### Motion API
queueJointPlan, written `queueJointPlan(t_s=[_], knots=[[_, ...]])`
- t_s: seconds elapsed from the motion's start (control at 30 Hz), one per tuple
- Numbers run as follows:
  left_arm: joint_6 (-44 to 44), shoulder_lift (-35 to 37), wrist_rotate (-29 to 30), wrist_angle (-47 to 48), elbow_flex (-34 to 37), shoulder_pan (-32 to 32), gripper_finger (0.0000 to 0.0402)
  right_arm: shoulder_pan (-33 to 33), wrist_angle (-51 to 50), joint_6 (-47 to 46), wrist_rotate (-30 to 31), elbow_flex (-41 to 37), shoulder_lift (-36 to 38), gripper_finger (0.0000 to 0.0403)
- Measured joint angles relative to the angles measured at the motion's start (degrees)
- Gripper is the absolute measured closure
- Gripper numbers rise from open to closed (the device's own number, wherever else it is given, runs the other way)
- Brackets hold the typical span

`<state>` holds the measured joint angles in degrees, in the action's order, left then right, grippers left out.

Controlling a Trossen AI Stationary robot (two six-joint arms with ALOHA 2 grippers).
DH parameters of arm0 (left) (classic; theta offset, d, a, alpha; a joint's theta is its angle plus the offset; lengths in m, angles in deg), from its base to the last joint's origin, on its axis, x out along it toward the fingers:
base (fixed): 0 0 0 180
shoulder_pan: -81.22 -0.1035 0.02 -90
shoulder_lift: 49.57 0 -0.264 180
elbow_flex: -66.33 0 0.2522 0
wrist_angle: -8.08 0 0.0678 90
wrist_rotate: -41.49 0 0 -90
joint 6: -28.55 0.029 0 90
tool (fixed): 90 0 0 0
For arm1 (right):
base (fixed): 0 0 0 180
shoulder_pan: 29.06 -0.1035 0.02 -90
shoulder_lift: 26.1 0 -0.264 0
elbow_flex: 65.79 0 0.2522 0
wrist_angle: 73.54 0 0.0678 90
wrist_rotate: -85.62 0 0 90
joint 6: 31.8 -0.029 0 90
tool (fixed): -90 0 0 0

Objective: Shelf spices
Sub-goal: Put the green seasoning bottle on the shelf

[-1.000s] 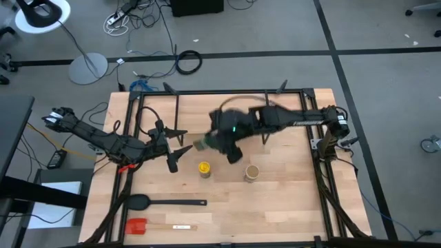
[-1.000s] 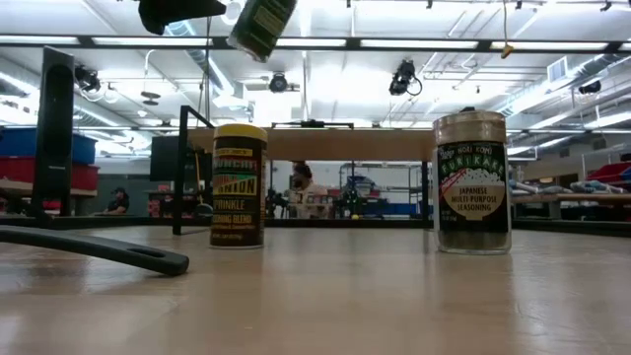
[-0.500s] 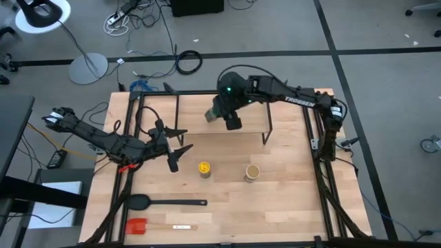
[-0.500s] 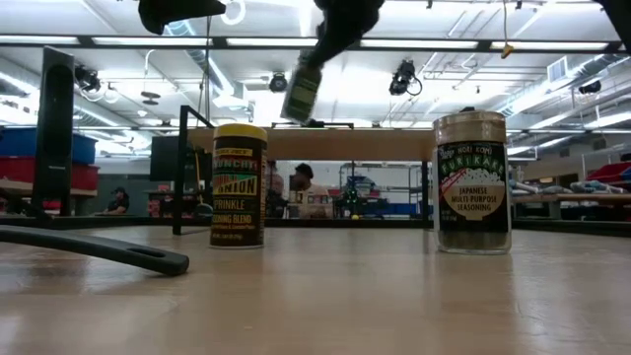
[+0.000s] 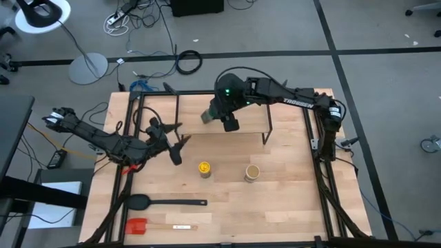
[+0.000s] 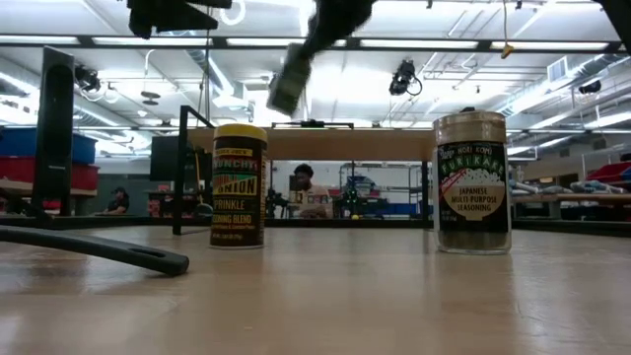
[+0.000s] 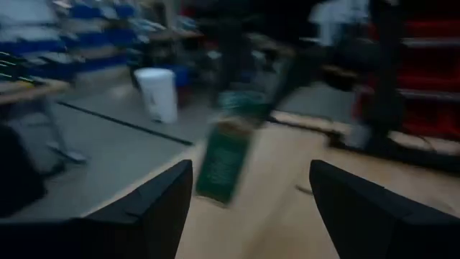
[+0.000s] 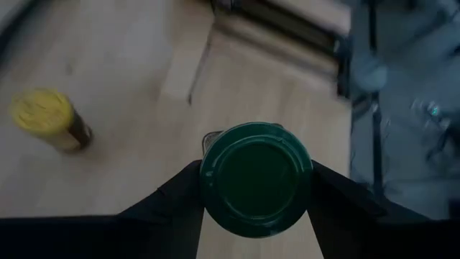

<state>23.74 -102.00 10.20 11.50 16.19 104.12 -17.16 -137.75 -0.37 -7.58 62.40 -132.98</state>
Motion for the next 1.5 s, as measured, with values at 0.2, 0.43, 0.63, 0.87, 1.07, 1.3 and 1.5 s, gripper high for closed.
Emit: queueJointPlan(t_s=[0.2,0.43,0.63,0.87,1.07,1.3,1.5], knots=[[14.2,2.0,1.2,-17.4,0.0,-0.2,0.0117,-3.3,0.7,1.7,0.2,4.5,3.1,0.0201],[24.0,3.4,3.1,-15.7,-1.9,-2.1,0.0117,-6.2,-0.9,2.2,0.8,6.8,6.4,0.0201],[22.8,-1.2,2.4,1.2,-11.4,-4.1,0.0115,-5.9,-4.3,0.0,2.5,6.5,5.2,0.0201],[11.4,-14.5,-1.5,25.7,-27.6,-9.4,0.0108,-5.7,-4.0,-1.0,3.9,6.5,4.9,0.0201],[8.9,-21.0,-9.4,30.6,-34.0,-13.2,0.0108,-5.8,-5.7,-2.3,5.6,6.5,4.9,0.0201],[7.7,-22.1,-16.1,29.0,-34.4,-15.4,0.0108,-6.3,-6.7,-3.1,6.5,6.5,4.8,0.0201],[7.1,-24.5,-17.7,28.9,-34.3,-16.2,0.0108,-7.0,-5.9,-2.9,6.4,6.5,4.8,0.0201]])
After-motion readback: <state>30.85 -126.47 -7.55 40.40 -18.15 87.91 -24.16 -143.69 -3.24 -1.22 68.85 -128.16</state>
